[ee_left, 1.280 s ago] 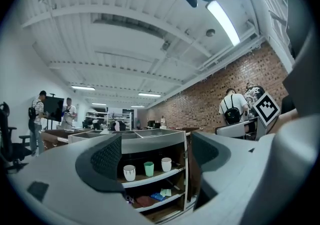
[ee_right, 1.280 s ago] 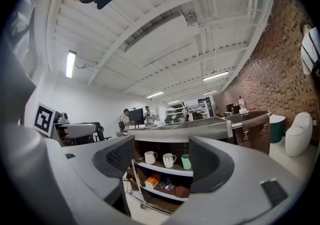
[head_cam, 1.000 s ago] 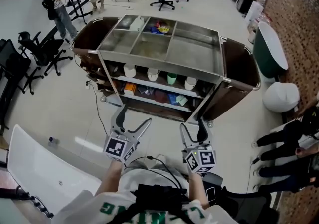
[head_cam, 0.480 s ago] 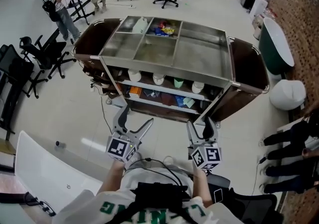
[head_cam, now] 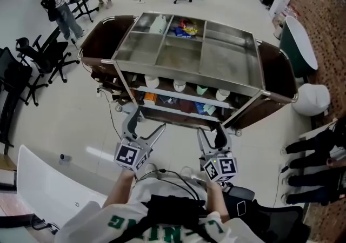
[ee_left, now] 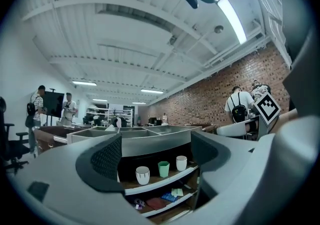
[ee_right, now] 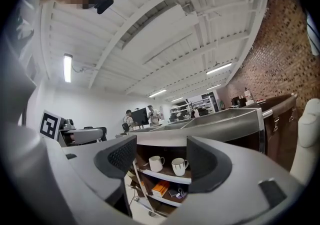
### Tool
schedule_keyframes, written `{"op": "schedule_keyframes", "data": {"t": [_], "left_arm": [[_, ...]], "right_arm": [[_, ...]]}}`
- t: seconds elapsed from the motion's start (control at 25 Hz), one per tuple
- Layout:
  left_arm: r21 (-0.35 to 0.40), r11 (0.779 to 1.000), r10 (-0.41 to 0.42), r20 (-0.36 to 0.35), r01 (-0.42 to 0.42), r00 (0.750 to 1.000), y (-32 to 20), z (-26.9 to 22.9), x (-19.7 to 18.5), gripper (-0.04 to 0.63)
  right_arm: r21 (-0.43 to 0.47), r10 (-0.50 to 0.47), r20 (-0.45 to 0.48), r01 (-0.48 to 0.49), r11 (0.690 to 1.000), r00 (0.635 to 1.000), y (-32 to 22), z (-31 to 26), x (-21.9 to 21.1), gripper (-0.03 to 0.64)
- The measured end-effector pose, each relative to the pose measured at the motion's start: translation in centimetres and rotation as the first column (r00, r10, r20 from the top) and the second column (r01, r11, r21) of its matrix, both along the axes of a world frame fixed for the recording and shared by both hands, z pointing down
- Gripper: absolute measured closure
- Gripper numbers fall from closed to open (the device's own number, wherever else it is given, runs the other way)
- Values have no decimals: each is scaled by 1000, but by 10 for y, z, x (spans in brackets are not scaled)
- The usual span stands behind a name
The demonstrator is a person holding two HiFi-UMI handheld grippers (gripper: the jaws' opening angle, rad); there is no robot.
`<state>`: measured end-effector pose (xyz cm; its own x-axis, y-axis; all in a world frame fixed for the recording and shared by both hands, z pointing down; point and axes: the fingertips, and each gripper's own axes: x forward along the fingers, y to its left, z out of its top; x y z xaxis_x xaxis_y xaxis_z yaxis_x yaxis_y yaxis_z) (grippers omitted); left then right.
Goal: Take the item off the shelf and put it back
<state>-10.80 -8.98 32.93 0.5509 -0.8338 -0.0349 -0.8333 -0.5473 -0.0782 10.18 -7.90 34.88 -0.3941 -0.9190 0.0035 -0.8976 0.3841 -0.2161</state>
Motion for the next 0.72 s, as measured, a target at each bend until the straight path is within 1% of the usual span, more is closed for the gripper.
{"op": "schedule_keyframes", "data": {"t": [0.16,0.36,0.56,0.72], "left_arm": [[-15,1000,24,-19,-24,1000,-3,6,-2,189],[-23,999,43,-45,-44,998,-6,5,-3,189],[-21,998,56,-42,-57,998,-8,9,-1,189],[-39,997,57,-57,-59,997,-4,5,1,189]], "right_arm": [[-32,24,0,-24,999,1000,0,7,0,298],[-34,33,17,-33,999,999,-2,5,-1,298],[-41,34,16,-33,999,999,-2,7,-2,298],[-38,37,8,-37,999,999,0,7,-2,298]]}}
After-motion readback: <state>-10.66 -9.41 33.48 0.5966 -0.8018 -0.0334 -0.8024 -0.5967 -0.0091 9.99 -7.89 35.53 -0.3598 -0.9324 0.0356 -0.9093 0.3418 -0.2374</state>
